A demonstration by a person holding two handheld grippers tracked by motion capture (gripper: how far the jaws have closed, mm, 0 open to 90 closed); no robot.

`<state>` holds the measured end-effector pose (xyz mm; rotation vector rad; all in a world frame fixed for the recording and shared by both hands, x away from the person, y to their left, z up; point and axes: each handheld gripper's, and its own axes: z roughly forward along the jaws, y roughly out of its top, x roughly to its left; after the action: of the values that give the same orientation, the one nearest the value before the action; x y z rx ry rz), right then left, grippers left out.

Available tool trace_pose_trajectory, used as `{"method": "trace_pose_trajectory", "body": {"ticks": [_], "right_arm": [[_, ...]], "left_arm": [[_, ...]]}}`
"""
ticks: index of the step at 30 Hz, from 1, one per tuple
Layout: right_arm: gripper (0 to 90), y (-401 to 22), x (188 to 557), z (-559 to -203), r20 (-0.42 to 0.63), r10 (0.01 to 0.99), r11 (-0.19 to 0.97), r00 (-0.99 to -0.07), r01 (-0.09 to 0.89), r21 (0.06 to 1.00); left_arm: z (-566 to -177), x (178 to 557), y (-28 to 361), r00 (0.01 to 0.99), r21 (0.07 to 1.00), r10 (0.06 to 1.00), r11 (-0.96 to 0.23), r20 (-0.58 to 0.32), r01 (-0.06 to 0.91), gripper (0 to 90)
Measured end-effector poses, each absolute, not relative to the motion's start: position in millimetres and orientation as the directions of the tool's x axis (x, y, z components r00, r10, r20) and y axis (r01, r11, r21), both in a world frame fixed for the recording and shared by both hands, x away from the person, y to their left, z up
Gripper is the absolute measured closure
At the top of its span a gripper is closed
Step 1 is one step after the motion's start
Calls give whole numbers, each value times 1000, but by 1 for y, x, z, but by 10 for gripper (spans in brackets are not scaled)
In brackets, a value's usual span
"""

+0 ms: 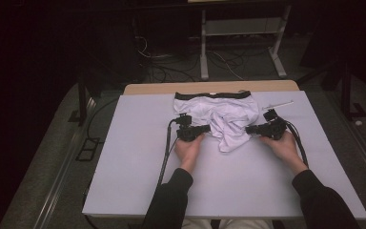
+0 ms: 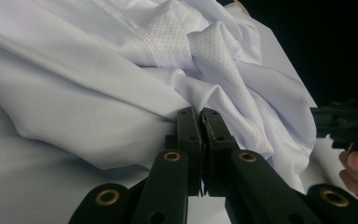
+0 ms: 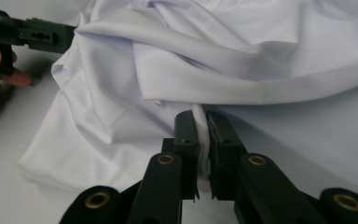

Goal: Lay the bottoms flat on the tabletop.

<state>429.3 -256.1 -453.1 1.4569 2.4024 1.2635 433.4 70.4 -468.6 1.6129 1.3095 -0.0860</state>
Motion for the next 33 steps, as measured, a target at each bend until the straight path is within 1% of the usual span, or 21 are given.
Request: {"method": "trace_pose_trajectory", "body": {"ticks": [6,13,17,21,26,33], "right_arm": [[849,-283,416,-436,427,753,120,-501,742,659],[850,-295,397,-419,404,780,114,-479,742,661],[850,-306,392,-414,429,786,58,-446,743,667],[850,-312,386,-415,436,790,46,-431,750,660],[850,-316,377,-412,461,779,24,-425,756,654],[850,-312,363,-400,491,742,16,-457,744,668]], "left_arm": [[-450,426,90,455,669,716,23,-529,743,876],[-429,415,124,477,684,726,-12,-496,729,875],[-423,411,148,469,689,743,-15,-477,724,875],[-421,409,165,463,692,763,-28,-452,721,875],[-416,408,173,463,694,768,-33,-443,720,875],[-395,409,168,496,721,783,-91,-374,687,875]]}}
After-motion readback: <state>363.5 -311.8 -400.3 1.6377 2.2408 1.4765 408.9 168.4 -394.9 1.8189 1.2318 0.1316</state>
